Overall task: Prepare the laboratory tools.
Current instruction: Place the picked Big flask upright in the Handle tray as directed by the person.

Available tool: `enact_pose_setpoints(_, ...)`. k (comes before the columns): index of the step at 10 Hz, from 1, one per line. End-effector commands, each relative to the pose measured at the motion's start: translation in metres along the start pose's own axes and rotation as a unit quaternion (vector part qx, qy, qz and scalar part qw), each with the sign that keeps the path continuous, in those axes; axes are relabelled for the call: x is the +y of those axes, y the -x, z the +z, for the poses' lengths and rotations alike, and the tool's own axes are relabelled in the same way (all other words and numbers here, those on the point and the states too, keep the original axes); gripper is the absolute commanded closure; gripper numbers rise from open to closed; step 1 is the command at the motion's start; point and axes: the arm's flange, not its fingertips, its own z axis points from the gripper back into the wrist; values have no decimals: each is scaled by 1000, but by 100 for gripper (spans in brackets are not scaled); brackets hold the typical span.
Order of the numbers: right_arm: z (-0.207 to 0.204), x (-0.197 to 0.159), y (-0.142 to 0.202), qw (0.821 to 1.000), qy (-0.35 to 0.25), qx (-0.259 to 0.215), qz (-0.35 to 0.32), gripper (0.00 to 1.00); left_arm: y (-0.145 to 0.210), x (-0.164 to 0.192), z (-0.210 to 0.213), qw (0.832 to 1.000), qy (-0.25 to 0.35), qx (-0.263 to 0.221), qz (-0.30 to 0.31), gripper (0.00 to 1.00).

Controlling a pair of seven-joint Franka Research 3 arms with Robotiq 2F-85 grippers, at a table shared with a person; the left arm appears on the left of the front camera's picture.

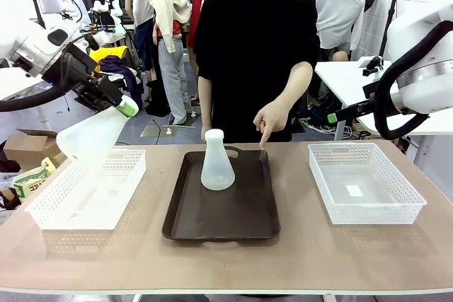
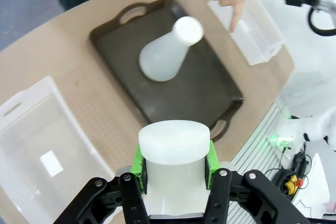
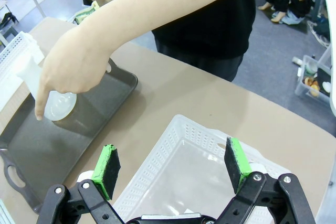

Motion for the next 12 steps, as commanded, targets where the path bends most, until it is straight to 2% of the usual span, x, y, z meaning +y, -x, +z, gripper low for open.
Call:
enact_pose_setpoints(1,1,-1,0,1000,1,4,2,0,-7,-17,10,991,102,-46,-70,100)
enact_pose_setpoints(2,1,-1,0,1000,1,4,2,0,-11,-32,16,977,150,-80,-126,100)
enact_pose_setpoints(4,1,-1,0,1000,1,4,2,0,-12,-57,16,941,204,-143,-228,100)
enact_pose_setpoints(5,1,-1,0,1000,1,4,2,0,-10,-68,5,883,236,-245,-323,100)
enact_pose_setpoints(6,1,-1,0,1000,1,4,2,0,-5,-80,-11,845,266,-235,-400,100)
enact_pose_setpoints(7,1,-1,0,1000,1,4,2,0,-4,-86,-21,815,278,-264,-435,100)
enact_pose_setpoints(8,1,-1,0,1000,1,4,2,0,-3,-86,-34,808,260,-285,-445,100)
enact_pose_setpoints(9,1,-1,0,1000,1,4,2,0,1,-86,-46,811,216,-280,-466,100)
enact_pose_setpoints(11,1,-1,0,1000,1,4,2,0,9,-85,-65,806,227,-292,-461,100)
enact_pose_setpoints(12,1,-1,0,1000,1,4,2,0,12,-83,-69,799,265,-305,-445,100)
